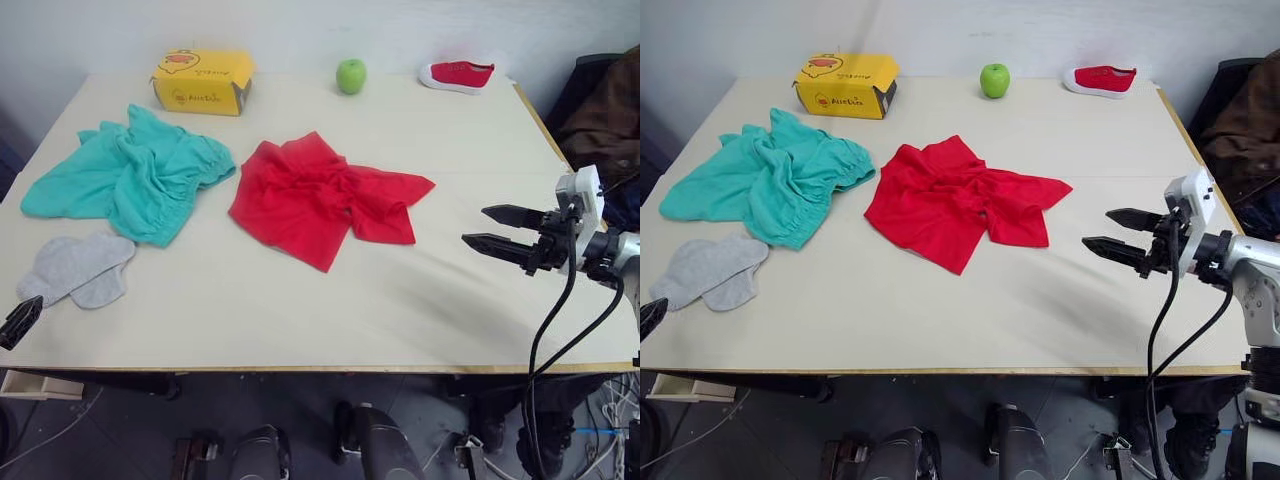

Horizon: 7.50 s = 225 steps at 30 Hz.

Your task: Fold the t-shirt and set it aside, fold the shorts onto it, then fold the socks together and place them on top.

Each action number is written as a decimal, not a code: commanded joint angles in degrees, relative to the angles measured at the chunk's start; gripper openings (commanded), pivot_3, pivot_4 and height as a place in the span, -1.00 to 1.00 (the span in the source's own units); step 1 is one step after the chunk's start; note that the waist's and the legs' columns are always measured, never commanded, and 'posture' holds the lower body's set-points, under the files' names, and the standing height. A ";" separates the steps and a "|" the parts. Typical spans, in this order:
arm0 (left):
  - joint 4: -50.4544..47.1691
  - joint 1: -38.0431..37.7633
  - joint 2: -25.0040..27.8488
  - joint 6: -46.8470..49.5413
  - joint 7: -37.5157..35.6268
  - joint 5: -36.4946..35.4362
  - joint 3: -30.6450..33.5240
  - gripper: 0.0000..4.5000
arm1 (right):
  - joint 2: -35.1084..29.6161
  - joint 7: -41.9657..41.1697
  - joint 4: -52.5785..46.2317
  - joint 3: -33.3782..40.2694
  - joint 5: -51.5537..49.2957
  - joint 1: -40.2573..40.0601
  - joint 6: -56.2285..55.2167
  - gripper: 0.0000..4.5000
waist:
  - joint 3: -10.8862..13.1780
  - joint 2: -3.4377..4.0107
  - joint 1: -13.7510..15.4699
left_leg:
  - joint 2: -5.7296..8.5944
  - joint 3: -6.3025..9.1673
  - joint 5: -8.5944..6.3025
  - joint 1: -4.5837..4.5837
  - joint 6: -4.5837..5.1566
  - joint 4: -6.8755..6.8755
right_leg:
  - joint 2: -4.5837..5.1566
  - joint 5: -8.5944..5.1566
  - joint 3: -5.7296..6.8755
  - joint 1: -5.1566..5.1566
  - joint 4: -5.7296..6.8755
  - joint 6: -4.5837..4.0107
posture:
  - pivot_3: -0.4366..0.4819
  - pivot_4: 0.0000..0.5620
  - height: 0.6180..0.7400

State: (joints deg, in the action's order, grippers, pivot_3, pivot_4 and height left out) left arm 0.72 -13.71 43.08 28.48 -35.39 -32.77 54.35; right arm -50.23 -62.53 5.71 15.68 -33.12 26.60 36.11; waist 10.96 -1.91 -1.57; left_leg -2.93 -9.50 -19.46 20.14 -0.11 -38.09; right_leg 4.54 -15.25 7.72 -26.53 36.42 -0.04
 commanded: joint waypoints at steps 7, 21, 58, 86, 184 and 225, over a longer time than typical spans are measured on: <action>-0.23 -0.58 1.72 -1.97 -1.64 0.80 0.10 1.00 | -1.24 1.05 -3.84 2.62 -1.50 -0.99 0.64 0.99 | 0.00 0.00 -0.04 | -0.01 -0.02 -0.01 0.00 -0.01 0.00 | 0.00 0.00 0.00 -0.01 0.00 0.00 | -0.05 -0.47 1.00; -9.78 0.41 4.09 2.41 -3.61 -0.36 -6.82 1.00 | 0.09 0.23 -4.10 -2.18 2.37 -0.19 -4.13 0.99 | 0.00 0.00 0.00 | 0.00 -0.02 0.00 -0.01 -0.01 -0.02 | 0.00 0.00 -0.01 0.00 0.02 0.00 | -0.05 -0.47 1.00; 38.84 67.14 -22.22 -2.09 -20.52 30.11 -74.22 0.92 | 18.78 11.34 24.60 -28.38 34.07 16.49 -14.88 0.73 | -0.47 0.15 -0.01 | 0.00 -0.12 0.23 -0.03 -0.05 -0.87 | -0.08 0.02 -0.16 0.14 0.67 0.00 | -0.05 -0.47 1.00; 21.80 60.55 -13.25 1.13 -28.98 29.26 -69.49 -0.99 | 13.78 6.41 17.64 -22.00 28.34 16.70 -11.47 -1.00 | -1.47 0.38 0.01 | 0.02 0.00 0.20 0.08 -0.01 -0.90 | -0.04 0.01 -0.11 0.09 0.64 -0.01 | -0.05 -0.47 1.00; 22.19 60.03 -19.21 10.55 -15.64 31.97 -72.41 -0.91 | 9.00 3.74 3.74 -21.81 24.40 8.63 -0.23 -1.00 | -1.21 0.57 1.05 | -0.01 -0.01 0.07 0.01 0.00 -0.82 | -0.08 -0.15 -0.10 0.08 0.65 0.00 | -0.05 -0.47 1.00; 9.18 46.15 10.69 -2.10 -34.90 16.70 -55.90 -0.99 | -5.36 -0.91 -10.71 -7.72 6.03 -3.41 5.96 -1.00 | -0.62 0.61 1.38 | 0.06 0.15 0.13 0.02 -0.15 -0.19 | -0.18 -0.13 -0.09 -0.02 0.37 -0.16 | -0.05 -0.47 1.00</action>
State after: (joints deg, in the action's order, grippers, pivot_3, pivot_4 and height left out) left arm 4.83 27.58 55.19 29.49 -74.78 -18.55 -1.89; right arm -56.66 -67.86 -7.98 7.74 -29.17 19.85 43.53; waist 10.34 -1.30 -0.18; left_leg -2.84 -9.36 -19.28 20.10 -0.27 -38.30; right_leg 4.37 -15.36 7.64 -26.50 36.84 -0.20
